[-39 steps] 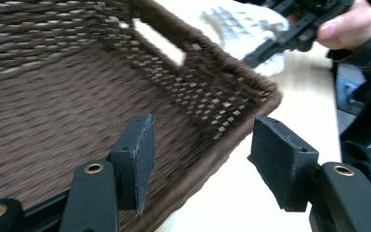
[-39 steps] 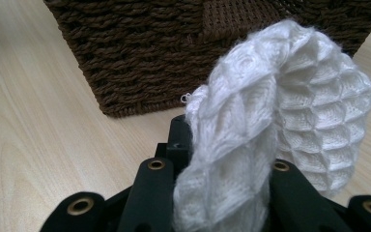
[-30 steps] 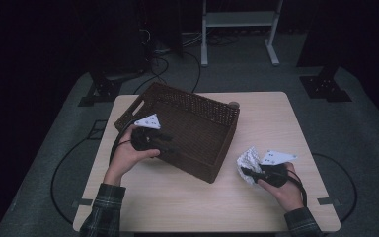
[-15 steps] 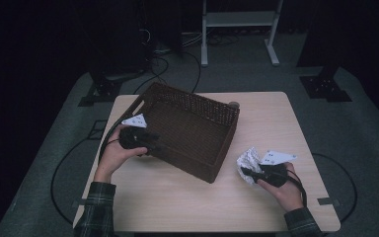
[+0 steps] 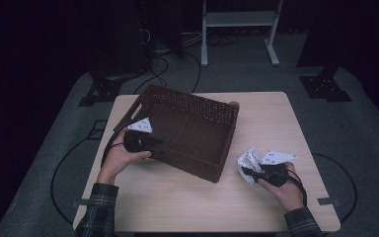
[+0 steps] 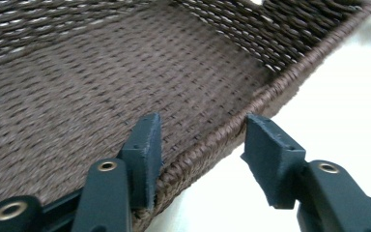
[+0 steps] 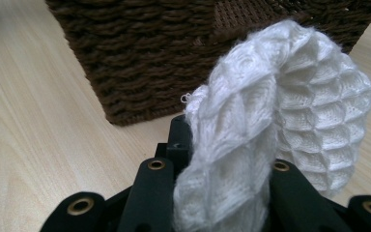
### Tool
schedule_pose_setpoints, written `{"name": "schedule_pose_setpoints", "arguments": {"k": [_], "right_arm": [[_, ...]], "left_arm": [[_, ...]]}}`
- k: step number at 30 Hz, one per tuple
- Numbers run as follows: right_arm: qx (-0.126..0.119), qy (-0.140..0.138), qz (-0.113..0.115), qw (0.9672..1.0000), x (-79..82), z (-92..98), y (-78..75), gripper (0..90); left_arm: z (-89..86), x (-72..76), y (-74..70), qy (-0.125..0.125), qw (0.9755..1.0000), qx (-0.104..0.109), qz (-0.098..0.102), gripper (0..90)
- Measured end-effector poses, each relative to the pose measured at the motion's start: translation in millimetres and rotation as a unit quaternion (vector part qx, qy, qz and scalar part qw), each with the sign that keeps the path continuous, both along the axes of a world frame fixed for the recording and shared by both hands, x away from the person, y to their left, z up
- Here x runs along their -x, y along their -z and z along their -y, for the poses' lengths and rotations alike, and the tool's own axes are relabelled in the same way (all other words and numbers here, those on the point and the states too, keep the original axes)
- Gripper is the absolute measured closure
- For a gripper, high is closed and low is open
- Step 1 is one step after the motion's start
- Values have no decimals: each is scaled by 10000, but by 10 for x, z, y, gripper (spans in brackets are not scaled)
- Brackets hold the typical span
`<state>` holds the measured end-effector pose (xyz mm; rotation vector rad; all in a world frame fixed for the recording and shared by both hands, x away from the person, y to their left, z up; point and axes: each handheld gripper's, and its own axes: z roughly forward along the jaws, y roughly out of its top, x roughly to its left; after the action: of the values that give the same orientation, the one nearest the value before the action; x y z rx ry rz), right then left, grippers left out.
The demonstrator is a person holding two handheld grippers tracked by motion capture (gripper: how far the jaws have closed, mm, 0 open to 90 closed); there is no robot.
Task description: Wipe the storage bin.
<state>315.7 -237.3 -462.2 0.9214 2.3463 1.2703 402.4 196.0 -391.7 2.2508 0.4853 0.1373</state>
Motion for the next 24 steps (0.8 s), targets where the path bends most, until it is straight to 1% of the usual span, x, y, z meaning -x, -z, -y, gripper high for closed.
{"name": "schedule_pose_setpoints", "arguments": {"k": [3,6,9,11,17,19,20,21,23,24], "right_arm": [[-5,14,-5,10000,1,5,-3,741],[-11,38,-5,10000,2,12,-7,741],[-15,54,2,10000,1,20,-10,740],[-19,67,-2,10000,-1,27,-11,740],[-1,84,28,10000,-5,44,-13,741],[-3,114,31,9999,-9,59,-14,741],[-2,127,52,9999,-13,71,-15,741],[-16,149,56,9999,-13,83,-16,741],[-36,173,63,9998,-9,98,-22,741],[-38,179,76,9998,-8,108,-25,741]], "left_arm": [[72,41,-7,110,9999,-59,-32,544],[178,86,-15,248,9996,-153,-37,604],[279,118,-15,345,9992,-198,-75,646],[360,141,-16,390,9989,-258,-82,669],[547,184,-25,434,9985,-250,-206,729],[575,189,-27,469,9984,-220,-243,719],[576,194,-32,492,9983,-172,-277,682],[569,199,-38,495,9983,-149,-253,654],[516,212,-71,466,9985,-151,-225,644],[460,221,-91,442,9987,-145,-201,638]]}}
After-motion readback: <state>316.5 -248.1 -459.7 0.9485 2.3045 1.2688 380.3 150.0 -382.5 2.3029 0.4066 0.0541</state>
